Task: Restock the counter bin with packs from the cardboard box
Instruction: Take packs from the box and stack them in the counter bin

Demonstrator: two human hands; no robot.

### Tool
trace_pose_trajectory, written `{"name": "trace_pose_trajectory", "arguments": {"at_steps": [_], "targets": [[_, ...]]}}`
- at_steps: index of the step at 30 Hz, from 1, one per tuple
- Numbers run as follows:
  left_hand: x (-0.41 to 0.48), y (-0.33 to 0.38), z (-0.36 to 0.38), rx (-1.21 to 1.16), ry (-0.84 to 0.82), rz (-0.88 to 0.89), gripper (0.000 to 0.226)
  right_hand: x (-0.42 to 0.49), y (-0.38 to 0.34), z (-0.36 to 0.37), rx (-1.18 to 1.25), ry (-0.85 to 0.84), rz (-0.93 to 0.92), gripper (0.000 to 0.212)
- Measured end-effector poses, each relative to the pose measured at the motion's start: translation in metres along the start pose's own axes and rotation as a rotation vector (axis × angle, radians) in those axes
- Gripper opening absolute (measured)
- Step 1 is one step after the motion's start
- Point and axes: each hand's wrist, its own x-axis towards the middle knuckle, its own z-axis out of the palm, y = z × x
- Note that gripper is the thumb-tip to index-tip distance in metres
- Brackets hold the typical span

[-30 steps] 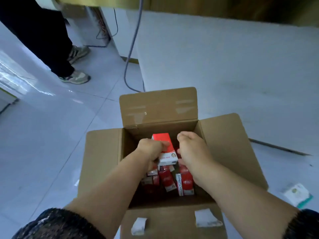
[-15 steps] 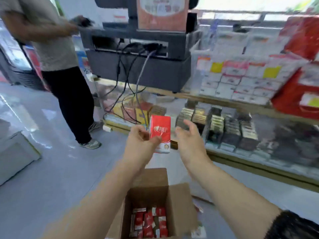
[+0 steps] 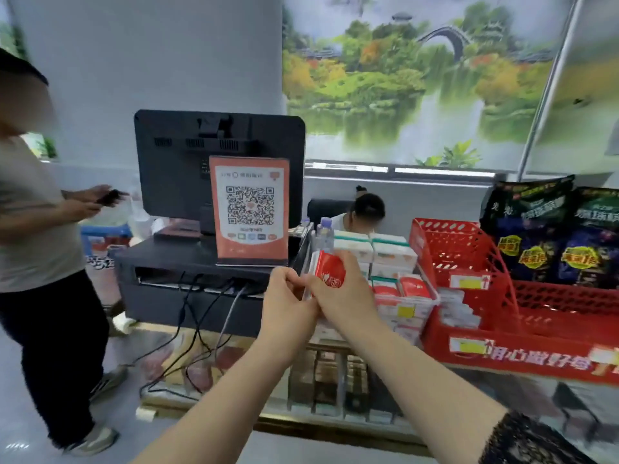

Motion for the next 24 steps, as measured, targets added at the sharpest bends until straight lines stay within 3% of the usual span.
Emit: {"name": "trace_pose_trajectory", "arguments": {"at_steps": [10,15,24], "targets": [[0.093,0.014,0.033,0.063,-0.147,0.122,0.027,0.092,-0.008,-0.011,-0.030,0.151,0.088,0.063],[0.115,0.012,0.025,0.088,-0.161,0.140,0.040,0.131,0.003,-0.023,-0.098,0.147,0.102,0.060],[0.147,0.008,0.008,0.085,-0.036,0.161,0.029,0.176,0.073,-0.063,-0.574,0.073,0.340,0.087]]}}
